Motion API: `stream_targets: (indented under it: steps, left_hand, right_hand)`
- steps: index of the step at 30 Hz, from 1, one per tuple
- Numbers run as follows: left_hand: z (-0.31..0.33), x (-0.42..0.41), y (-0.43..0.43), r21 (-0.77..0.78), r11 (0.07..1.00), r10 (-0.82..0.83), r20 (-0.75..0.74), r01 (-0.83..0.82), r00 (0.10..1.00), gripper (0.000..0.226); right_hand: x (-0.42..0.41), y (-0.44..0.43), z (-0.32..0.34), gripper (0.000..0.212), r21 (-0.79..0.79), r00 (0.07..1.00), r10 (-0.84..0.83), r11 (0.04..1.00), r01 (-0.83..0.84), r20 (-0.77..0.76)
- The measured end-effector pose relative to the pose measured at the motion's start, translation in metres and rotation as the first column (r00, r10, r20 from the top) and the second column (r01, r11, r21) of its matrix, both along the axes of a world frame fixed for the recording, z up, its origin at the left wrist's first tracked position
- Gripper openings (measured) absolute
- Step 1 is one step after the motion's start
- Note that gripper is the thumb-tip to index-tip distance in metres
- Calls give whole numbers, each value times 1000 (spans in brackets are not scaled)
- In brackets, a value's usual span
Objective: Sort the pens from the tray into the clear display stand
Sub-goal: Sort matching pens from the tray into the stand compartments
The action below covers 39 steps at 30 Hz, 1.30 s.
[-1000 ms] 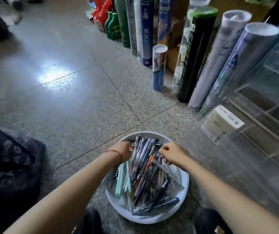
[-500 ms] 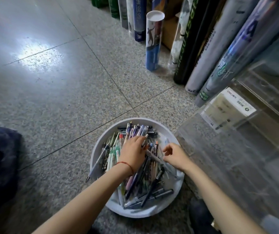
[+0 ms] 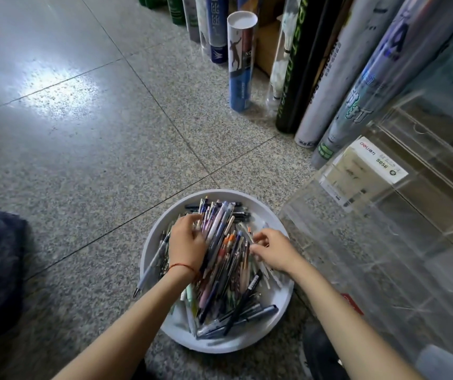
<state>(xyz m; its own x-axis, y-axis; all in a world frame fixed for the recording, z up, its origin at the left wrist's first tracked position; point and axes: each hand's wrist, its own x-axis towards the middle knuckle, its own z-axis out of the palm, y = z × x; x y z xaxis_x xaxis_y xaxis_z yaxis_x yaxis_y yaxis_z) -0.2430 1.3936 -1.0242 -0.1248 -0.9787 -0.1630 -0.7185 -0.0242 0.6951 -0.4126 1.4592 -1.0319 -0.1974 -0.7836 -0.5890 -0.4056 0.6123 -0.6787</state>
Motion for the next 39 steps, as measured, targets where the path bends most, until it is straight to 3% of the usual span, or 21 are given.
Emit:
stream_targets:
  steps: [3,5,7,10,12,18,25,28,31,33,35,39]
  left_hand:
    - [-6,5,-1,-8,977,-206,214,213,955,34]
    - [-8,5,1,-22,959,-264,300,283,917,33]
    - [-7,1,3,-25,956,-262,371,291,891,30]
    - [-6,-4,4,17,962,-253,437,273,863,30]
    - [-4,-7,2,56,956,-280,481,289,831,38]
    - [8,-24,-2,118,951,-298,597,286,745,31]
    - [9,-30,-2,132,963,-266,615,236,742,33]
    - [6,-26,-1,118,974,-224,575,191,787,35]
    - [6,-25,1,122,984,-174,515,130,839,34]
    - [7,-27,4,130,986,-155,491,104,857,34]
    - [8,-27,6,156,984,-153,491,86,858,34]
    - [7,-24,11,157,985,-139,505,68,852,29]
  right_hand:
    - [-2,-4,1,25,-6,957,-217,975,222,192]
    - [-3,-6,1,28,-8,943,-265,962,272,201]
    - [-3,-8,0,19,-21,951,-284,957,289,123]
    - [-2,-5,-4,12,-16,960,-193,981,193,-201]
    - [-1,-1,-7,13,2,940,-148,988,156,-307]
    - [3,12,-18,14,-29,920,-88,996,83,-382]
    - [5,10,-17,13,-13,918,-75,997,75,-390]
    - [2,6,-17,21,23,939,-119,991,133,-322]
    - [-1,2,-16,22,44,945,-298,951,306,-136]
    - [-2,0,-13,12,77,900,-433,900,429,44]
    - [-4,-1,-8,16,121,818,-541,841,527,198]
    - [-5,0,4,18,172,732,-609,791,587,306]
